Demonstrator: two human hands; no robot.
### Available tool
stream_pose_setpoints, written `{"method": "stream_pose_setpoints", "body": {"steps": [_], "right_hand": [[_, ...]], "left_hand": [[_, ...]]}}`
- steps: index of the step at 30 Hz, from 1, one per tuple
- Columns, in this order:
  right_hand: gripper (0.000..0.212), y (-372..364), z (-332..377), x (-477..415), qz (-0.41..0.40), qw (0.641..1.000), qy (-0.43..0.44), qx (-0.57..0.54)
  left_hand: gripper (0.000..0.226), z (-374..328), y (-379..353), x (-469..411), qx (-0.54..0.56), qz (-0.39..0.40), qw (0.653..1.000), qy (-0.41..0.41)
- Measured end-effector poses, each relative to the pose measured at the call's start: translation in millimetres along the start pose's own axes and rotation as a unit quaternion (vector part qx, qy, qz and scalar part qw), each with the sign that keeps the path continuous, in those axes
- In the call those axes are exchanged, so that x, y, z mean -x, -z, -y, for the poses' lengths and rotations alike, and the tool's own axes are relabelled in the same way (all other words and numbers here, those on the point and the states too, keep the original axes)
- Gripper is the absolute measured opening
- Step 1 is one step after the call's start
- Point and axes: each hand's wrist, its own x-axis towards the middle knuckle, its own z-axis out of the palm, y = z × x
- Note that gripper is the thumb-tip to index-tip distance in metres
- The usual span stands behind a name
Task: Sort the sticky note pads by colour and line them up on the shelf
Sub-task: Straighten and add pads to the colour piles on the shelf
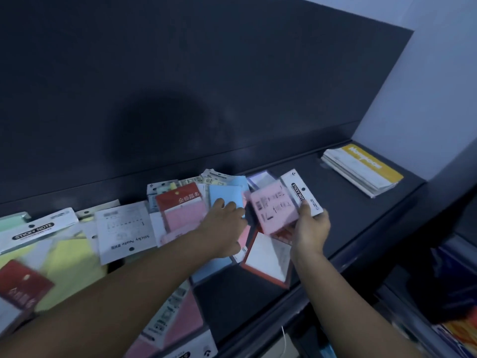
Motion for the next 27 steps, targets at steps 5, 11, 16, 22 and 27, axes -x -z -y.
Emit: {"method": "stream_pose_setpoints", "body": {"steps": [5,11,16,22,27], "right_hand": [[0.012,17,-3,-2,-0.004,0.986,-0.126,-0.113],[0.012,21,-6,-5,0.037,0.959,-0.202,-0.197],[0.016,20,-4,-9,0.142,0.93,-0.189,-0.282],[0.021,6,-2,-8,0.186,0.911,-0.251,-0.269],[0.03,-12,-3,13,0.228,0.914,-0.248,-0.226]], "left_hand": [[0.061,-7,-8,-14,-0.022,0.065,0.998,-0.008],[0.066,1,-3,-27,0.005,0.066,0.998,-0.006],[0.046,12,2,-26,0.182,0.012,0.982,0.055],[0.026,28,27,-9,0.661,-0.203,0.679,0.246],[0.01,59,34,18,0.726,-0.351,0.455,0.378]]}}
